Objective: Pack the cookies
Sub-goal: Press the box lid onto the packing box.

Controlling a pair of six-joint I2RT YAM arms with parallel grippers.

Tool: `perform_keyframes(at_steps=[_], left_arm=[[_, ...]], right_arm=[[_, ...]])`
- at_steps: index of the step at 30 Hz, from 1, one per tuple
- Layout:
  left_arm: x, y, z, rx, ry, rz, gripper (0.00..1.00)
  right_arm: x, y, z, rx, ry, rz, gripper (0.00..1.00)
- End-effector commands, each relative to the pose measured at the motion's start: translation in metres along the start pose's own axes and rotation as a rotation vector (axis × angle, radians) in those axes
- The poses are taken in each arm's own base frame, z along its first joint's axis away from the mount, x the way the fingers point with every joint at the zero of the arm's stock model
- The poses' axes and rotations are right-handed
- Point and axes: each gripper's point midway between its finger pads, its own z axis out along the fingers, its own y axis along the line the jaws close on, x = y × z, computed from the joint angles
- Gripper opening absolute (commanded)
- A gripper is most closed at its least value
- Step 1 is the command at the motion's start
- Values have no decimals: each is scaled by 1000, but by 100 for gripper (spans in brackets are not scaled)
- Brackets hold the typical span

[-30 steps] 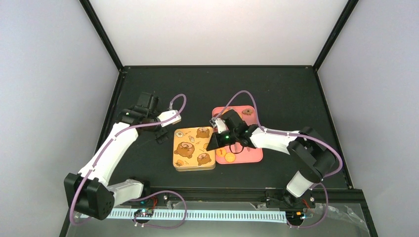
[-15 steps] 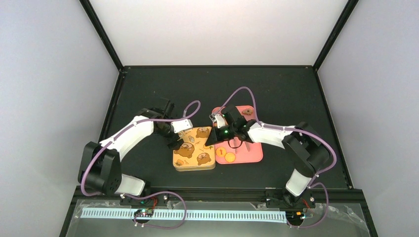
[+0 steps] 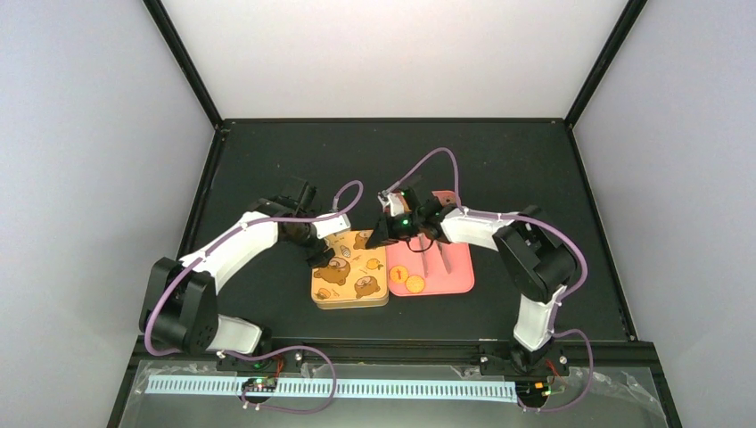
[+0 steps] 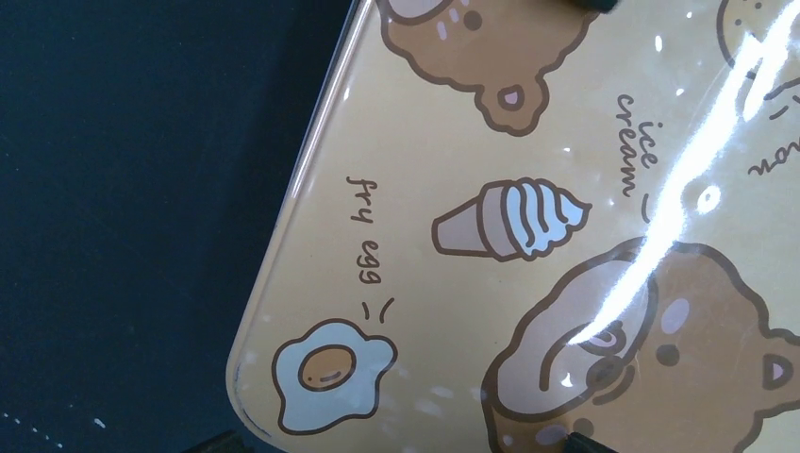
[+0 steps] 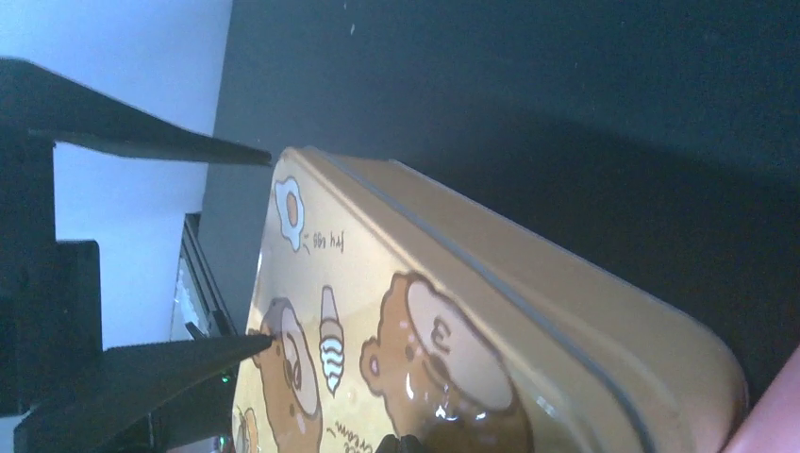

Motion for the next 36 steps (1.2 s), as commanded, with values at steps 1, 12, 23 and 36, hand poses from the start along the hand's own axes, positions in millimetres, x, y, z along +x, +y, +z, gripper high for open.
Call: perform_keyframes(at_steps=[1,12,23,36], left_arm=[[23,-5,13,-3,88,11,89],[25,-10,16,5,105,20,88],[23,-13,20,16,116,23,89],[21,-12,11,2,118,21,89]], right_arm=[[9,-52,10,86,21,115,1],[-20,-6,-27,51,-69,-8,1],[-24,78,-63,-189,-123,-80,1],[29,-59,6,82,19,115,1]])
